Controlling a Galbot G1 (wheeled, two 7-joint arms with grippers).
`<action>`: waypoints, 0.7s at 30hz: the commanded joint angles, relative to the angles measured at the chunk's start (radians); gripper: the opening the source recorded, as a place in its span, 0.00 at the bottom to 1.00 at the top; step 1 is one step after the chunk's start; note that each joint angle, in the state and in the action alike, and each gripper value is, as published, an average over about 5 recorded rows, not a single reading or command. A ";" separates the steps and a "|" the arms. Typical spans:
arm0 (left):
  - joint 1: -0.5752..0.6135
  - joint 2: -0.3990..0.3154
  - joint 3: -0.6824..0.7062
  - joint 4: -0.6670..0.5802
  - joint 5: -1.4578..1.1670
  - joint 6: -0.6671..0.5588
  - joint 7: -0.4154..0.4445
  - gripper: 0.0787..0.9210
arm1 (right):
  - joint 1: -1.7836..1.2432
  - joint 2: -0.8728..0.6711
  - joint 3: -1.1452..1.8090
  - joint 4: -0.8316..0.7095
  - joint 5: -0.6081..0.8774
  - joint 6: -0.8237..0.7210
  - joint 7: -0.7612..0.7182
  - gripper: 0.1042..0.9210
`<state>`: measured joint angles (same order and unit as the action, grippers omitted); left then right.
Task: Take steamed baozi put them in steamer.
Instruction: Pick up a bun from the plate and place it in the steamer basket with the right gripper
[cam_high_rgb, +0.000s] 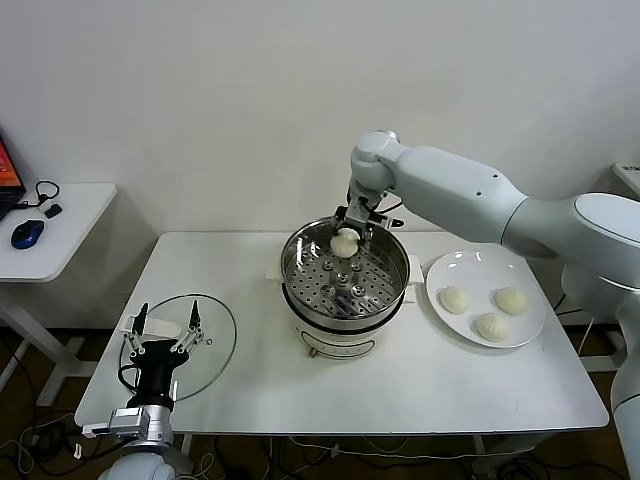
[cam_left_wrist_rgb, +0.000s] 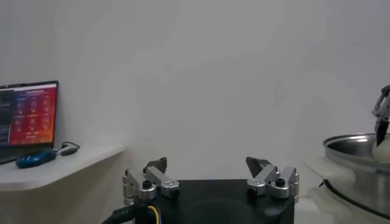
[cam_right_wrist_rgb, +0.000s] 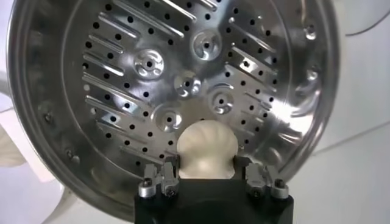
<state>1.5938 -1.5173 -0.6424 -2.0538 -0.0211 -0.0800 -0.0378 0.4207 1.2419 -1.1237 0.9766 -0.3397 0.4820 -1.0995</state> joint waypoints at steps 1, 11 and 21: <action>0.003 0.001 -0.002 0.001 -0.006 -0.002 0.001 0.88 | -0.035 0.021 0.030 -0.028 -0.067 0.023 0.002 0.60; 0.007 0.000 0.000 0.004 -0.006 -0.006 0.001 0.88 | -0.059 0.034 0.069 -0.058 -0.126 0.046 0.005 0.60; 0.010 -0.001 -0.001 0.004 -0.006 -0.008 0.000 0.88 | -0.059 0.038 0.073 -0.057 -0.117 0.052 0.001 0.79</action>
<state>1.6029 -1.5178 -0.6424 -2.0491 -0.0252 -0.0881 -0.0368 0.3694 1.2766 -1.0619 0.9267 -0.4390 0.5252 -1.0954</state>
